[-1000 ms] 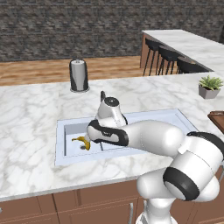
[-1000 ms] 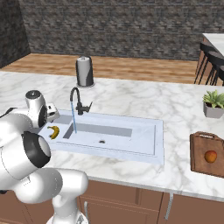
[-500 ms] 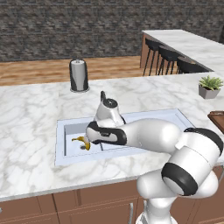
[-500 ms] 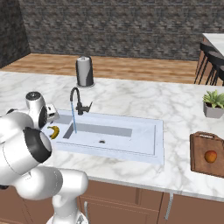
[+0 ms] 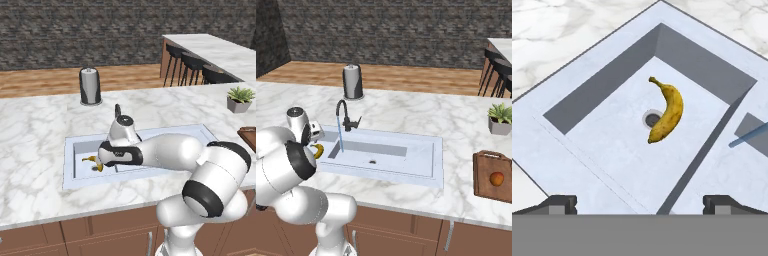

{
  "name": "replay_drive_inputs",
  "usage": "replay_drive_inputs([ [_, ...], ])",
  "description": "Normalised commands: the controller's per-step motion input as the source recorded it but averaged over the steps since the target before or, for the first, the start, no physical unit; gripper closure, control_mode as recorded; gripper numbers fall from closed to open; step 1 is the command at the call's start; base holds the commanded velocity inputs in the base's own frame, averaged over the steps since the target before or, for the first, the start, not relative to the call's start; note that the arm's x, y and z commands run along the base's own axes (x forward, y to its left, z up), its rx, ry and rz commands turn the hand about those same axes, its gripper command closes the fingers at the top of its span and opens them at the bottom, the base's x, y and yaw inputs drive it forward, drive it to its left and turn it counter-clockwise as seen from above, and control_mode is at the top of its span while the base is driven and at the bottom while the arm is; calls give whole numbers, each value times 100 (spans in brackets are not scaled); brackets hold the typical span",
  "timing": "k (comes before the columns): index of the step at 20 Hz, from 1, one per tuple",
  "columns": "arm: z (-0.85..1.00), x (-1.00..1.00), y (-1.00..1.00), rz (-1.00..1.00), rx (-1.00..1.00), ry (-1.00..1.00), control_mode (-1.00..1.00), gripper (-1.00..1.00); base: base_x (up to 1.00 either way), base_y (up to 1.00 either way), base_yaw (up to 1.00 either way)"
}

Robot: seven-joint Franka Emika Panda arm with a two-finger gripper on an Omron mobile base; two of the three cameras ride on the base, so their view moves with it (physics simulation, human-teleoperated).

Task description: Pick the banana, mango from the sink and place them on the cutting board to airdry. Then turn off the sink faucet.

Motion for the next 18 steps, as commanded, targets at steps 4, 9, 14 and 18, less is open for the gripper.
replay_drive_inputs([
  [4, -5, 12, 3, -1, 0, 0, -100, -100, 0, 0, 0],
  [9, -5, 10, 10, -2, 0, 0, -100, -100, 0, 0, 0],
  [14, -9, 10, 8, -2, 0, 0, -100, -100, 0, 0, 0],
  [18, -13, 6, 0, -2, 0, 0, -100, -100, 0, 0, 0],
])
